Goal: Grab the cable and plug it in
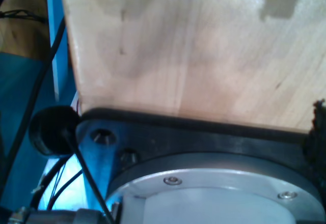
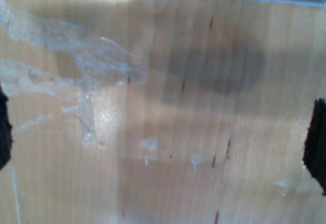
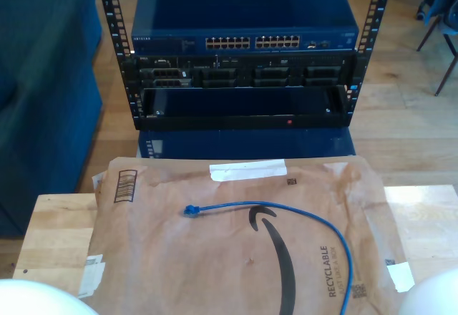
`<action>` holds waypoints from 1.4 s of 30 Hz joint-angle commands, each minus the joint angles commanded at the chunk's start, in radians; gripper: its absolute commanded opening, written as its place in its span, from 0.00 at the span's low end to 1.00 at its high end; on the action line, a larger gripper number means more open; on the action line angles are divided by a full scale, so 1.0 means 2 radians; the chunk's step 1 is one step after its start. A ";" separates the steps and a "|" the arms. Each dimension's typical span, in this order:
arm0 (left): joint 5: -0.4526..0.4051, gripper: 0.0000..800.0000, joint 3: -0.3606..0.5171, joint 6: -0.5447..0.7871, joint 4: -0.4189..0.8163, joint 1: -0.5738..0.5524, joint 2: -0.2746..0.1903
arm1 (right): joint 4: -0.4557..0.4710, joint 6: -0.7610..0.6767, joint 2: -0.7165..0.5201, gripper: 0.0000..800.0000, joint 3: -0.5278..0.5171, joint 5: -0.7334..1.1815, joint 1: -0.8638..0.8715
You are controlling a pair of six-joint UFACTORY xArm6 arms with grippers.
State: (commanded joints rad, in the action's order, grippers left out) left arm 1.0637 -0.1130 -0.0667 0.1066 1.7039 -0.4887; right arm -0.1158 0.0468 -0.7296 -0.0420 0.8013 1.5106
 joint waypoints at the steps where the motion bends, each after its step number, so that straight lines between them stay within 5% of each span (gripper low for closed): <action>1: 0.000 1.00 -0.001 0.000 0.000 0.000 0.000 | 0.000 0.000 0.000 0.99 0.000 0.000 0.000; 20: 0.006 1.00 -0.004 -0.002 0.001 0.000 -0.001 | 0.001 -0.002 -0.013 0.99 0.007 0.005 0.000; 25: 0.084 1.00 -0.046 -0.018 0.001 0.000 -0.016 | 0.002 -0.035 -0.044 0.99 0.037 0.055 0.000; 31: 0.124 1.00 -0.097 -0.031 -0.008 -0.005 -0.026 | 0.001 -0.134 -0.039 0.99 0.119 0.169 -0.001; 42: 0.166 1.00 -0.163 -0.198 -0.015 -0.196 -0.021 | 0.000 -0.302 -0.012 0.99 0.245 0.236 -0.114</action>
State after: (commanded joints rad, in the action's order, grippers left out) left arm 1.3966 -0.4398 -0.4626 0.0760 1.3111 -0.5317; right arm -0.1158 -0.5562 -0.7541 0.4475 1.2739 1.2835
